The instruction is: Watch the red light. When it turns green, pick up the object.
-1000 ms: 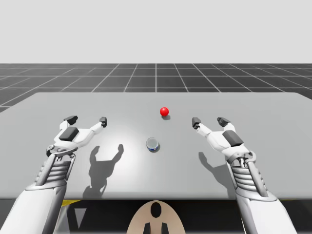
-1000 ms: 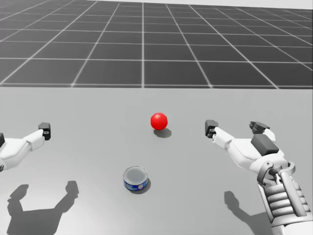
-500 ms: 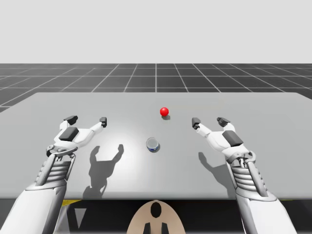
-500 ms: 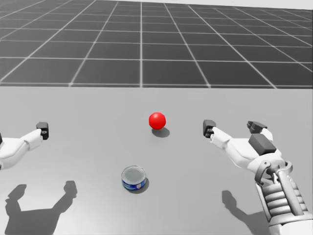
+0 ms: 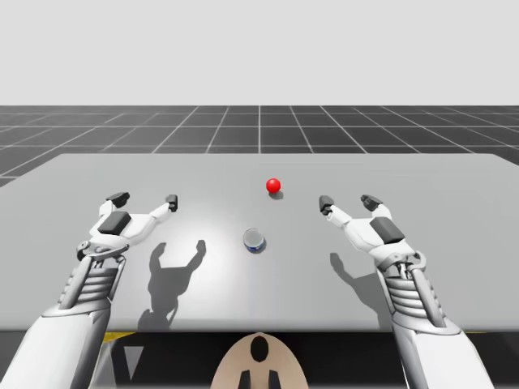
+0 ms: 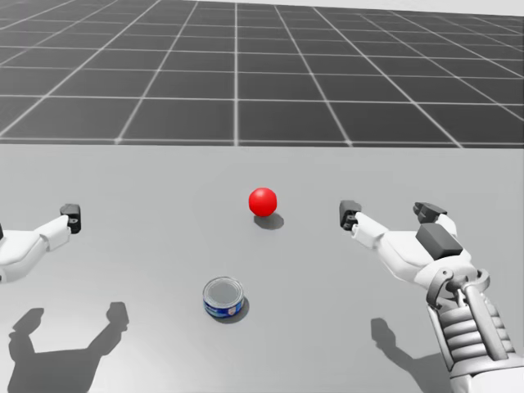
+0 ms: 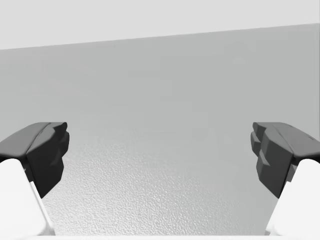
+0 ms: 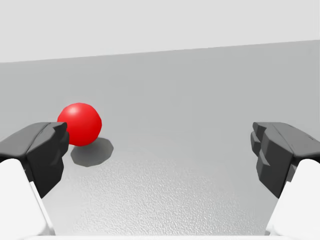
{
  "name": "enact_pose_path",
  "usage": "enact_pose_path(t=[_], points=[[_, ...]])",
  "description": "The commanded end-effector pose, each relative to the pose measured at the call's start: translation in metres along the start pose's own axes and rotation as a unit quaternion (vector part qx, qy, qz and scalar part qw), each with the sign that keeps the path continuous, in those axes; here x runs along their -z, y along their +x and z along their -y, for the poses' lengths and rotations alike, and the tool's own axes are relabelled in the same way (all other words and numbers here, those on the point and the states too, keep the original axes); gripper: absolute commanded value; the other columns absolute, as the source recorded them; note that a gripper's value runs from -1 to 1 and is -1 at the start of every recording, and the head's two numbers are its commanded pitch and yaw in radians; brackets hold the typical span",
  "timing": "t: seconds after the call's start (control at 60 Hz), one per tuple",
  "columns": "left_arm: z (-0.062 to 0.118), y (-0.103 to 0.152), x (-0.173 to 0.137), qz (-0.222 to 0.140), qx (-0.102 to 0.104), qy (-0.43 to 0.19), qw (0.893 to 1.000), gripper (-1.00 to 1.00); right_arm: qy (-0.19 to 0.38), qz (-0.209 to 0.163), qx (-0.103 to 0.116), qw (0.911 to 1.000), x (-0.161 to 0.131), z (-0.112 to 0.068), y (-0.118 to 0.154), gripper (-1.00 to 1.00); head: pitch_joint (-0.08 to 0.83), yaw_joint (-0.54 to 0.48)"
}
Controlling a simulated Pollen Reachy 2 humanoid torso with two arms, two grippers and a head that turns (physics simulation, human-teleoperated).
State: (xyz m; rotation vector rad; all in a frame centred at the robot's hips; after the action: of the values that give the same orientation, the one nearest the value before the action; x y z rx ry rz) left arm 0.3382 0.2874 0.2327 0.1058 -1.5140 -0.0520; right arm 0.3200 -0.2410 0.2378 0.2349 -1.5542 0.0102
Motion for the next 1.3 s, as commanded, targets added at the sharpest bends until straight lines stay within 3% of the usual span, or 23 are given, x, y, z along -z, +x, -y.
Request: enact_pose_path(t=[0.017,1.3], points=[[-0.0002,0.0002,0.0000,0.000,0.000,0.000,1.000,-1.00,0.001,-0.001,0.003,1.0000,0.0000,-0.0013,-0.0010,-1.00,0.433,-0.07],[0.0005,0.0004,-0.0007,0.002,0.003,-0.001,1.000,-1.00,0.000,0.004,-0.001,1.0000,-0.0012,-0.0004,0.0010,-1.00,0.440,-0.07]])
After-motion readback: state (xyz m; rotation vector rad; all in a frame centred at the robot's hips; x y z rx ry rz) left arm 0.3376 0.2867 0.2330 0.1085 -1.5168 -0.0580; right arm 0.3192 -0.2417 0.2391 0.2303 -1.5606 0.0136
